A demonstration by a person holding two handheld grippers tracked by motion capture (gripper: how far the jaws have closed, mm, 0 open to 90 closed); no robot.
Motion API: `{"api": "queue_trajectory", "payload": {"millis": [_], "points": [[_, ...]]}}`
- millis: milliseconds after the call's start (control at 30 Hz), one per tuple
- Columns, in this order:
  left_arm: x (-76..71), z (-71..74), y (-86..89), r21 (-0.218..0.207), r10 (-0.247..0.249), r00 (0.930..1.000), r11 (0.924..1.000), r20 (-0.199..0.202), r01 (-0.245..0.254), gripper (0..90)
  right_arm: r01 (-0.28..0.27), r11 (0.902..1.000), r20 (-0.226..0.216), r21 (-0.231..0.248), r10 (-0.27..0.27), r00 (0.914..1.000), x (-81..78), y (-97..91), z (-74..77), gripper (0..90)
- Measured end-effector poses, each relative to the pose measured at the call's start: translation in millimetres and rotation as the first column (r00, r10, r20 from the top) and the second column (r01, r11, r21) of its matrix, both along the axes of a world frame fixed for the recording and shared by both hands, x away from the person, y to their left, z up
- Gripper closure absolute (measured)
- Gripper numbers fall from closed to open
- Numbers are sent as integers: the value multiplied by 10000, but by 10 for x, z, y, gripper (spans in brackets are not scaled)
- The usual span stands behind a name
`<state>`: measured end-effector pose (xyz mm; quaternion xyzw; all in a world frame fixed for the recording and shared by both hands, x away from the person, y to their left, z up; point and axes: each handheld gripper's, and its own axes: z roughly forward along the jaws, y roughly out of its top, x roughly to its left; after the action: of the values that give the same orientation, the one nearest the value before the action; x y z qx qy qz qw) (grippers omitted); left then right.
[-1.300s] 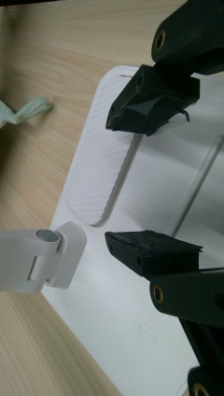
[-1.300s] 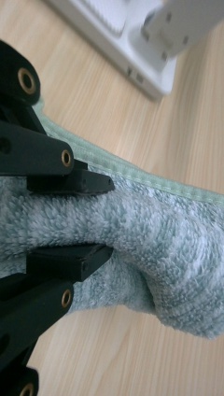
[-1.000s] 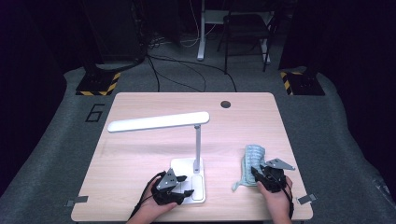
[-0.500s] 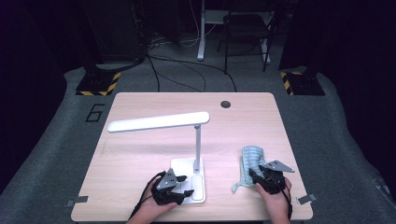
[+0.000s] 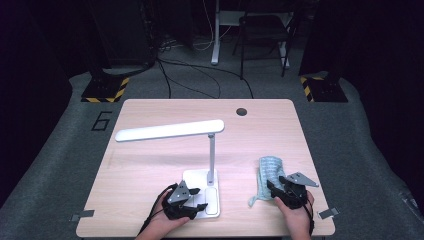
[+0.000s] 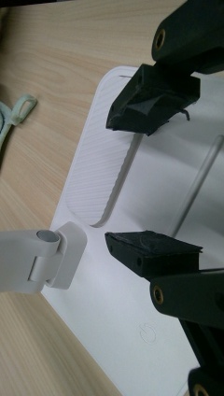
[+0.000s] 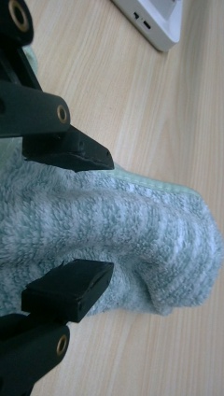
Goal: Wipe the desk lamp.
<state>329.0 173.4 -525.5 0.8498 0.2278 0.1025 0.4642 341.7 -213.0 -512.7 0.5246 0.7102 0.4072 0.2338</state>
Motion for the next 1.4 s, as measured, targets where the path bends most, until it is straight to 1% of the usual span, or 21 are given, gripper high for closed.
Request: {"api": "queue_trajectory", "payload": {"millis": [67, 100, 200, 233, 300, 433, 467, 533, 567, 733, 867, 933, 1000, 1067, 1100, 1133, 1200, 1233, 1267, 1300, 1400], "points": [[0, 0, 0, -1, 1, 10000, 10000, 1, -1, 386, 23, 9999, 175, 104, -24, 9998, -16, -9, 22, 424], [0, 0, 0, 5, -3, 10000, 10000, 8, 3, 386, 56, 9999, 175, 143, -58, 9998, -27, -9, 38, 423], [1, 0, 1, 2, -8, 10000, 10000, 2, 8, 386, 95, 9999, 319, 113, -98, 9994, -57, -6, 75, 423], [1, 0, 0, -5, -3, 10000, 10000, -7, 3, 386, 117, 9999, 465, 106, -122, 9988, -62, -3, 85, 423], [1, 0, 1, 1, -10, 10000, 10000, 2, 10, 386, 184, 9997, 588, 167, -194, 9981, -92, 3, 130, 427], [1, 0, 1, -10, -11, 10000, 10000, -4, 11, 385, 76, 9995, 791, 293, -99, 9968, -117, 4, 200, 431], [1, 0, 1, -13, -12, 10000, 10000, -11, 12, 385, 69, 9993, 960, 371, -104, 9953, -113, 12, 220, 431], [0, 0, 1, -17, -14, 10000, 10000, -9, 14, 384, -35, 9987, 806, 499, -5, 9967, -113, 14, 269, 430], [0, 0, 0, -27, -30, 10000, 10000, -4, 30, 384, -49, 9981, 875, 618, -5, 9962, -111, 25, 295, 430], [0, 0, 3, -36, -18, 10000, 10000, -17, 18, 383, -599, 9965, 1123, 583, 531, 9923, -118, 114, 406, 431], [2, 7, 12, -20, -39, 10000, 10000, -87, 39, 382, -1070, 9918, 1093, 692, 991, 9891, -121, 235, 472, 434], [8, 19, 18, 54, -7, 9999, 10000, -157, 8, 369, -1282, 9890, 1190, 733, 1190, 9857, -115, 295, 516, 440], [18, 35, 34, 7, 5, 9999, 10000, -169, -5, 368, -1564, 9844, 1266, 801, 1456, 9812, -112, 359, 573, 441], [21, 65, 58, -85, 108, 9997, 9999, -201, -110, 368, -1757, 9814, 1340, 771, 1644, 9773, -108, 431, 638, 441], [22, 76, 67, -133, 172, 9996, 9998, -237, -176, 369, -1920, 9786, 1453, 740, 1799, 9729, -110, 478, 678, 441], [29, 97, 89, -158, 187, 9996, 9997, -214, -190, 368, -2011, 9770, 1434, 707, 1896, 9713, -113, 507, 704, 441], [32, 134, 126, -213, 282, 9994, 9994, -223, -287, 369, -2278, 9721, 1590, 554, 2166, 9632, -108, 589, 765, 441], [29, 151, 144, -334, 367, 9991, 9987, -221, -375, 369, -2402, 9696, 1649, 460, 2298, 9592, -108, 642, 800, 441], [35, 173, 169, -348, 355, 9993, 9987, -115, -359, 371, -2538, 9664, 1683, 409, 2438, 9551, -105, 683, 825, 441], [40, 190, 190, -317, 360, 9993, 9988, -61, -362, 373, -2645, 9638, 1661, 346, 2554, 9525, -100, 728, 847, 441], [39, 235, 257, -574, 590, 9982, 9966, -104, -595, 374, -2902, 9569, 1658, 113, 2844, 9443, -86, 844, 898, 440]]}}
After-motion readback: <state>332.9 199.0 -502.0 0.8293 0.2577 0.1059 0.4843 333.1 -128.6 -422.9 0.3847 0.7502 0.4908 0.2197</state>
